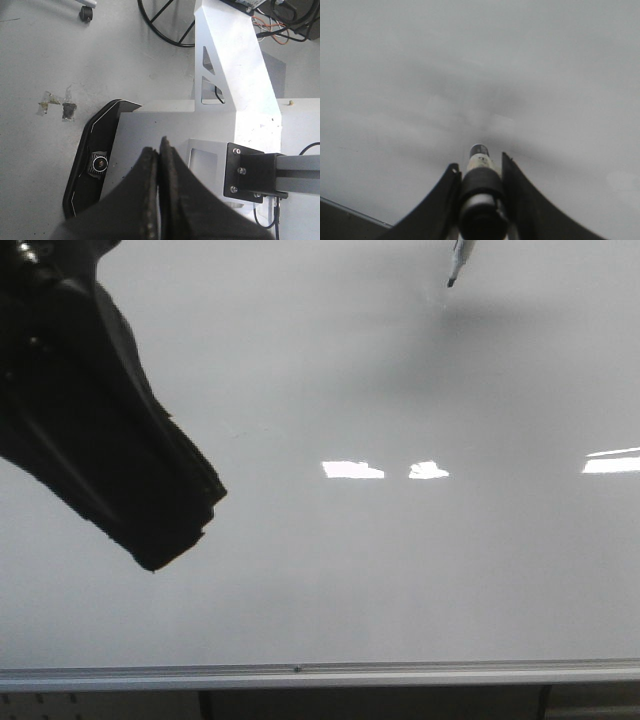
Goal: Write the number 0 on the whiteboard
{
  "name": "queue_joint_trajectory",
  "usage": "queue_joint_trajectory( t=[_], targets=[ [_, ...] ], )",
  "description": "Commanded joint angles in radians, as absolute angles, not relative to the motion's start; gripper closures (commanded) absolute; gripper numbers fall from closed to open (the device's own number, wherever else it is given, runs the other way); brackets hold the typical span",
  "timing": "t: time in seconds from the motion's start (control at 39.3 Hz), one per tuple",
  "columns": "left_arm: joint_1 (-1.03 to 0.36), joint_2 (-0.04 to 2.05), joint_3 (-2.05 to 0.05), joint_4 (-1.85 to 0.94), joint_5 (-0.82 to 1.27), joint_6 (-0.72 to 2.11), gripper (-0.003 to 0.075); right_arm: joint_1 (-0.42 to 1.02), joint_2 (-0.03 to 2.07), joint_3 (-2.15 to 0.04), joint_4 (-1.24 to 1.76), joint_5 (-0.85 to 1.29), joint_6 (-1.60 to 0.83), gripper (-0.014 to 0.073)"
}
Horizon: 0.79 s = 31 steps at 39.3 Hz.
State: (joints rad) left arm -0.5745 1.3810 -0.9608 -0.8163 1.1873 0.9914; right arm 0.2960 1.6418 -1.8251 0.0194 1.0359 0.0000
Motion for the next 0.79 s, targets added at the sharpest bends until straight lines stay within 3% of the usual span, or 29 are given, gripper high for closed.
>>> queue_joint_trajectory(
  t=[0.0,0.76],
  targets=[
    [-0.58,1.351,-0.991,-0.875,1.202,0.992,0.074,0.291,1.609,-1.864,0.013,0.963,0.0,0.0661],
    [-0.58,1.351,-0.991,-0.875,1.202,0.992,0.074,0.291,1.689,-1.862,0.013,0.95,0.0,0.0661]
  ],
)
